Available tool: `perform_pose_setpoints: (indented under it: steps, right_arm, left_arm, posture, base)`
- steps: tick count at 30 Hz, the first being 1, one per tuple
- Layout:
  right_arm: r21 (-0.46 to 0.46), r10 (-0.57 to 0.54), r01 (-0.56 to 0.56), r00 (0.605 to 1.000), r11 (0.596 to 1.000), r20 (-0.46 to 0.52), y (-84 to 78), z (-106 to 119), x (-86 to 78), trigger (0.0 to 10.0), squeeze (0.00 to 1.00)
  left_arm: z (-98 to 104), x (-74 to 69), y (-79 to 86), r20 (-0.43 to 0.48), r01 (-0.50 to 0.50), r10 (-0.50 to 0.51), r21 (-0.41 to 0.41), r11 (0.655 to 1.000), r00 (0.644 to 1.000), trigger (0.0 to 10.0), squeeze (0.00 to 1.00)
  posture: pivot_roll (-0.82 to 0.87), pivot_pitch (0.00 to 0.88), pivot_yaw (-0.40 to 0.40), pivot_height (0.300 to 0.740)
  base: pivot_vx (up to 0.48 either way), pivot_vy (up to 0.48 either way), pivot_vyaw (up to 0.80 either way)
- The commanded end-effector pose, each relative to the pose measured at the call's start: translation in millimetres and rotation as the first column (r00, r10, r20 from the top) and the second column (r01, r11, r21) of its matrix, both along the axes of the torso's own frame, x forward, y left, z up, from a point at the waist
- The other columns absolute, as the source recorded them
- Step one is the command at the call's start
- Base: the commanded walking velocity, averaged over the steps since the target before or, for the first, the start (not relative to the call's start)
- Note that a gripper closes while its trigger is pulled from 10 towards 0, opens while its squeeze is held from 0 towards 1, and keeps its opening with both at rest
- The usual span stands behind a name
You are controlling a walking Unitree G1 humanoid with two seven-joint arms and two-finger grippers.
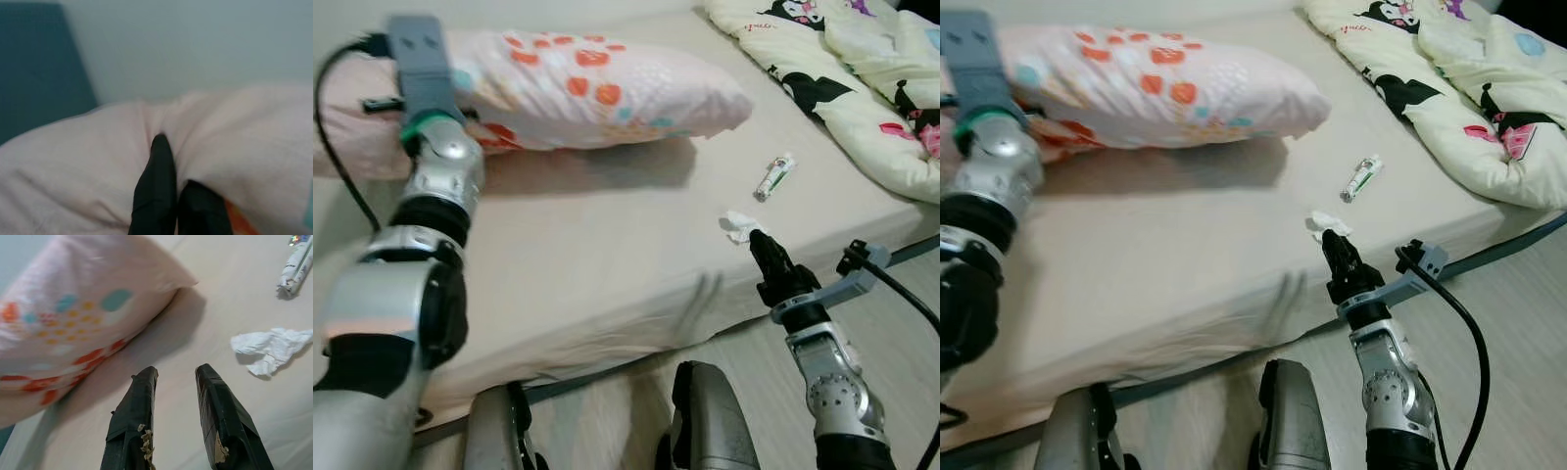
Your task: Clean up the room
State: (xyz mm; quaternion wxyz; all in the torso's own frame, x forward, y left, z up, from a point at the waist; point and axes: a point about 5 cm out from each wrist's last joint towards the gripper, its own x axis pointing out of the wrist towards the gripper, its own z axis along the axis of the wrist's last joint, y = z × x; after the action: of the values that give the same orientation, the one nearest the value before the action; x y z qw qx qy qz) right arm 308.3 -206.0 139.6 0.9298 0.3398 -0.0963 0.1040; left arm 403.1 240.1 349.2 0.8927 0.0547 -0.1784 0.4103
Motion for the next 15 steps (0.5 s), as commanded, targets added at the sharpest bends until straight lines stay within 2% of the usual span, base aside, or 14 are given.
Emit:
perform_pose_setpoints:
  steps: [1, 3, 4, 5, 6, 7, 8, 9, 11, 12, 13, 14, 15]
  right_arm:
    - [-0.009, -0.016, 0.016, 1.000, 1.000, -0.010, -2.2, -3, -4.2, 10.0, 0.00]
    - [-0.009, -0.018, 0.018, 1.000, 1.000, -0.011, -2.7, -4, -4.5, 10.0, 0.00]
    - [-0.009, -0.018, 0.018, 1.000, 1.000, -0.011, -2.7, -4, -4.5, 10.0, 0.00]
    - [-0.009, -0.020, 0.019, 1.000, 1.000, -0.012, -2.8, -4, -4.5, 10.0, 0.00]
    - [-0.007, -0.020, 0.020, 1.000, 1.000, -0.012, -2.5, -4, -4.4, 10.0, 0.00]
    - [-0.007, -0.020, 0.020, 1.000, 1.000, -0.012, -2.5, -4, -4.4, 10.0, 0.00]
    - [-0.006, -0.020, 0.020, 1.000, 1.000, -0.013, -2.1, -4, -4.0, 10.0, 0.00]
    - [-0.005, -0.020, 0.020, 1.000, 1.000, -0.013, -1.8, -4, -3.7, 10.0, 0.00]
    - [-0.005, -0.020, 0.020, 1.000, 1.000, -0.013, -1.8, -4, -3.7, 10.0, 0.00]
    - [-0.004, -0.017, 0.017, 1.000, 1.000, -0.015, -0.3, -5, -3.2, 10.0, 0.00]
    - [-0.003, -0.015, 0.015, 1.000, 1.000, -0.015, 0.9, -5, -2.8, 10.0, 0.00]
    - [-0.003, -0.015, 0.015, 1.000, 1.000, -0.015, 0.9, -5, -2.8, 10.0, 0.00]
    - [0.005, -0.018, 0.018, 1.000, 1.000, -0.015, 1.4, -6, -2.2, 10.0, 0.00]
  left_arm:
    - [57, -23.0, 16.0, 0.230, -0.165, 0.146, 0.062, 0.984, 0.962, 0.0, 0.00]
    - [98, -47.7, 25.8, 0.390, -0.370, 0.282, 0.171, 0.913, 0.876, 0.0, 0.00]
    - [98, -47.7, 25.8, 0.390, -0.370, 0.282, 0.171, 0.913, 0.876, 0.0, 0.00]
    - [113, -57.8, 27.3, 0.449, -0.451, 0.326, 0.206, 0.869, 0.832, 0.0, 0.00]
    - [132, -71.6, 27.5, 0.530, -0.549, 0.366, 0.239, 0.801, 0.765, 0.0, 0.00]
    - [132, -71.6, 27.5, 0.530, -0.549, 0.366, 0.239, 0.801, 0.765, 0.0, 0.00]
    - [148, -84.3, 26.3, 0.602, -0.620, 0.387, 0.239, 0.748, 0.699, 0.0, 0.00]
    - [157, -92.2, 25.0, 0.644, -0.658, 0.394, 0.232, 0.716, 0.656, 0.0, 0.00]
    - [157, -92.2, 25.0, 0.644, -0.658, 0.394, 0.232, 0.716, 0.656, 0.0, 0.00]
    - [173, -107.6, 23.9, 0.712, -0.728, 0.413, 0.199, 0.656, 0.567, 0.0, 0.00]
    - [186, -119.0, 20.6, 0.758, -0.777, 0.418, 0.182, 0.602, 0.501, 0.0, 0.00]
    - [186, -119.0, 20.6, 0.758, -0.777, 0.418, 0.182, 0.602, 0.501, 0.0, 0.00]
    - [198, -105.4, 4.2, 0.655, -0.689, 0.334, 0.406, 0.600, 0.678, 0.0, 0.00]
  posture:
    - [-0.09, 0.131, 0.027, 0.533]
    - [-0.09, 0.125, 0.030, 0.533]
    - [-0.09, 0.125, 0.030, 0.533]
    - [-0.09, 0.125, 0.030, 0.533]
    - [-0.09, 0.125, 0.031, 0.533]
    - [-0.09, 0.125, 0.031, 0.533]
    - [-0.09, 0.125, 0.031, 0.533]
    - [-0.09, 0.125, 0.031, 0.533]
    - [-0.09, 0.125, 0.031, 0.533]
    - [-0.08, 0.120, 0.023, 0.533]
    - [-0.08, 0.117, 0.026, 0.533]
    - [-0.08, 0.117, 0.026, 0.533]
    - [-0.08, 0.117, 0.026, 0.533]
  base:
    - [0.000, 0.000, 0.00]
    - [0.000, 0.000, 0.00]
    - [0.000, 0.000, 0.00]
    - [0.000, 0.000, 0.00]
    - [0.000, 0.000, 0.00]
    - [0.000, 0.000, 0.00]
    - [0.000, 0.000, 0.00]
    - [0.000, 0.000, 0.00]
    - [0.000, 0.000, 0.00]
    - [0.000, 0.000, 0.00]
    - [0.000, 0.000, 0.00]
    - [0.000, 0.000, 0.00]
    - [0.000, 0.000, 0.00]
